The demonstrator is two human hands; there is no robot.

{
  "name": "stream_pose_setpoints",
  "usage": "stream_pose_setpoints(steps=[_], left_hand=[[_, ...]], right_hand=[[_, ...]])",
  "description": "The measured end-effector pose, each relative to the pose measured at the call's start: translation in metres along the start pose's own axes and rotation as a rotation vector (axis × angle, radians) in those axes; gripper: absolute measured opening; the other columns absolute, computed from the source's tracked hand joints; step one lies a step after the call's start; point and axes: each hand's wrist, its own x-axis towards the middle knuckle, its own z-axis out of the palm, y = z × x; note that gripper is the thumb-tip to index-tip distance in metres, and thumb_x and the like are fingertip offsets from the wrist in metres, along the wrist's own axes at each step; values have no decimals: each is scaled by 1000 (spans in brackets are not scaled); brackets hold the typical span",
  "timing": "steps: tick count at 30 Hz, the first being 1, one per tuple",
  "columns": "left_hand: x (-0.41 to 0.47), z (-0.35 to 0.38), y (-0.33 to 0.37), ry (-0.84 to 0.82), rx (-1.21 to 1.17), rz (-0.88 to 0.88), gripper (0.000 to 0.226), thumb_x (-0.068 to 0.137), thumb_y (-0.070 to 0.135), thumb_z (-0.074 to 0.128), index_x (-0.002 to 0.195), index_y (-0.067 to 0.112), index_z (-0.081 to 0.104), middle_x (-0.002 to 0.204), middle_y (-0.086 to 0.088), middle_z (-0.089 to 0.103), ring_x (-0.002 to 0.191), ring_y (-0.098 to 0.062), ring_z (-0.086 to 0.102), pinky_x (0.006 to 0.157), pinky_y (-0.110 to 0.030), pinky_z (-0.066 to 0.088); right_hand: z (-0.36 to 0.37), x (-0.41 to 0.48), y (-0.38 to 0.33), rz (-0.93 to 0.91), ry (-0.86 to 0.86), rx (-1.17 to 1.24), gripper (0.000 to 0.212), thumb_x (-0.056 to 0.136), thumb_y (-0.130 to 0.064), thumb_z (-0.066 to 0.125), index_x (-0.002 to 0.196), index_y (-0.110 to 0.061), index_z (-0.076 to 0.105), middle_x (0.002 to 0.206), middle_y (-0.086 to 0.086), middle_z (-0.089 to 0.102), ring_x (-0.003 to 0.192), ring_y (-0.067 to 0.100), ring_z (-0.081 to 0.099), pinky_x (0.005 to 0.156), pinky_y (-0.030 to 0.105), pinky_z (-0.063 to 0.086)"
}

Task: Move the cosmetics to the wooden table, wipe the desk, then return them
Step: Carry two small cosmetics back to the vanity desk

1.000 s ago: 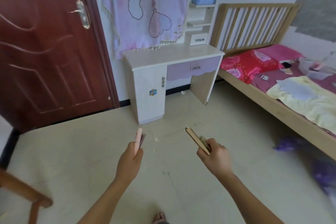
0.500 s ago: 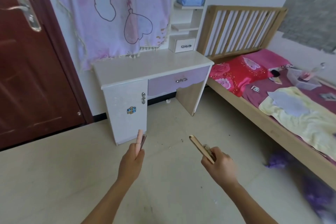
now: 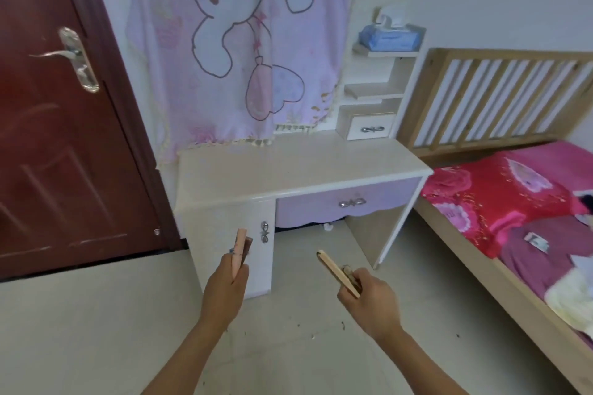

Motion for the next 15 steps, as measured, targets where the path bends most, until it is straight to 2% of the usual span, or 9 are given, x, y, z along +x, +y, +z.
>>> stream_pose_setpoints(steps=[3, 5, 8, 15], left_hand=[[27, -2, -15, 54, 27, -66, 9, 94, 15, 44, 91, 22, 48, 65, -2, 50, 56, -21, 46, 53, -31, 31], [49, -10, -28, 103, 49, -128, 6, 94, 16, 44, 92, 18, 48, 66, -7, 52, 56, -22, 47, 54, -32, 32], [93, -27, -45, 189, 61, -199, 6, 94, 17, 44, 96, 14, 48, 70, -16, 56, 58, -26, 49, 53, -32, 32], [238, -67, -65, 296, 4, -209, 9, 93, 14, 46, 87, 7, 46, 63, -10, 46, 53, -23, 44, 51, -33, 31]], right_hand=[[20, 46, -10, -49, -35, 30, 34, 78, -25, 61, 60, -29, 33, 50, -8, 41, 46, 8, 38, 42, 15, 23], [39, 77, -20, -88, -74, 42, 39, 76, -25, 62, 57, -31, 28, 48, -9, 37, 45, 9, 36, 43, 15, 22], [67, 123, -39, -152, -149, 41, 39, 76, -24, 60, 57, -30, 27, 48, -8, 37, 43, 5, 35, 43, 16, 22], [104, 255, -110, -231, -165, -19, 39, 78, -32, 56, 57, -29, 23, 51, -10, 35, 45, 1, 33, 44, 15, 20]])
